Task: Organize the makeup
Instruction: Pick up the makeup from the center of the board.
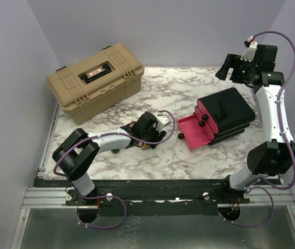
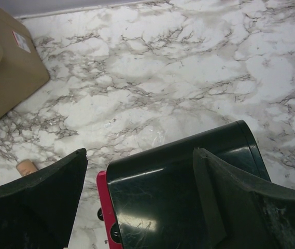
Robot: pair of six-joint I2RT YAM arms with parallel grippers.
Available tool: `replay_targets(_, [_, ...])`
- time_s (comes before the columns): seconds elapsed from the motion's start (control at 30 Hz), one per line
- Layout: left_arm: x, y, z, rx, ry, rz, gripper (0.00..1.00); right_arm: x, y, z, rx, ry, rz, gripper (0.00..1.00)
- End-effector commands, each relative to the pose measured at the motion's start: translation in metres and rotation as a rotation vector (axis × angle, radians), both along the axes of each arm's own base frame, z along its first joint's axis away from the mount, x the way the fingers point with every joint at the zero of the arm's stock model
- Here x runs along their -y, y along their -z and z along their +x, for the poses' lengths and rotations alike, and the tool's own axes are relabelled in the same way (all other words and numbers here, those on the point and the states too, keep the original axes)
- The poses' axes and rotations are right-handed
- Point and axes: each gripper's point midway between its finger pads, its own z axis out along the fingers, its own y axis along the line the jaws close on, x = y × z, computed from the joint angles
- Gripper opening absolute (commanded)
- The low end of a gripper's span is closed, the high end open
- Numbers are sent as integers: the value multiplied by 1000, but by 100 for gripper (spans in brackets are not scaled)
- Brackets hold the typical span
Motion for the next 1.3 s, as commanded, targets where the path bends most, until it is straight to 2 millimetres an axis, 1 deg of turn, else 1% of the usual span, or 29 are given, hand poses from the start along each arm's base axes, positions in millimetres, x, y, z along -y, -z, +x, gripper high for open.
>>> replay_targets(0.0, [-19, -37, 12, 121, -55, 6, 61, -7, 1, -5, -10, -22, 35, 89])
replay_targets(0.07, [-26, -41, 8, 113, -46, 28, 61, -7, 1, -4, -7, -21, 35, 89])
replay_targets(0.13, [-32, -39, 2, 93, -38, 42, 61, -6, 1, -5, -8, -18, 32, 89])
replay_targets(0.3, [-45, -12, -11, 0, -39, 61, 58, -7, 1, -5, -2, -21, 33, 89])
replay_targets(0.37, [-45, -7, -14, -22, -33, 66, 57, -8, 4, -5, -8, -25, 38, 89])
replay_targets(0.47, [-44, -6, -16, -44, -31, 66, 56, -8, 7, -5, -13, -27, 35, 89])
replay_targets(0.57, [-48, -3, -17, -68, -30, 103, 54, -7, 9, -5, -20, -28, 33, 89])
replay_targets(0.63, [-50, 0, -18, -79, -24, 118, 50, -6, 11, -5, -19, -24, 31, 89])
replay_targets(0.8, [-44, 4, -20, -107, -7, 113, 39, -3, 14, -3, -26, -11, 16, 89])
replay_targets(0.87, [-44, 7, -18, -110, -4, 122, 33, -3, 16, -3, -30, -11, 13, 89])
replay_targets(0.93, [-41, 6, -17, -111, 5, 121, 26, -2, 17, -3, -32, -10, 12, 89])
replay_targets(1.0, [-36, -1, -16, -105, 20, 100, 20, 0, 18, -2, -32, -4, 3, 89])
replay_targets(1.03, [-33, -7, -15, -96, 26, 85, 19, 1, 18, -2, -32, 3, -2, 89])
replay_targets(1.13, [-19, -31, -10, -67, 50, 18, 18, 7, 19, -1, -29, 31, -22, 89])
replay_targets(1.27, [8, -70, -1, -38, 82, -88, 16, 11, 21, 0, -27, 50, -32, 89])
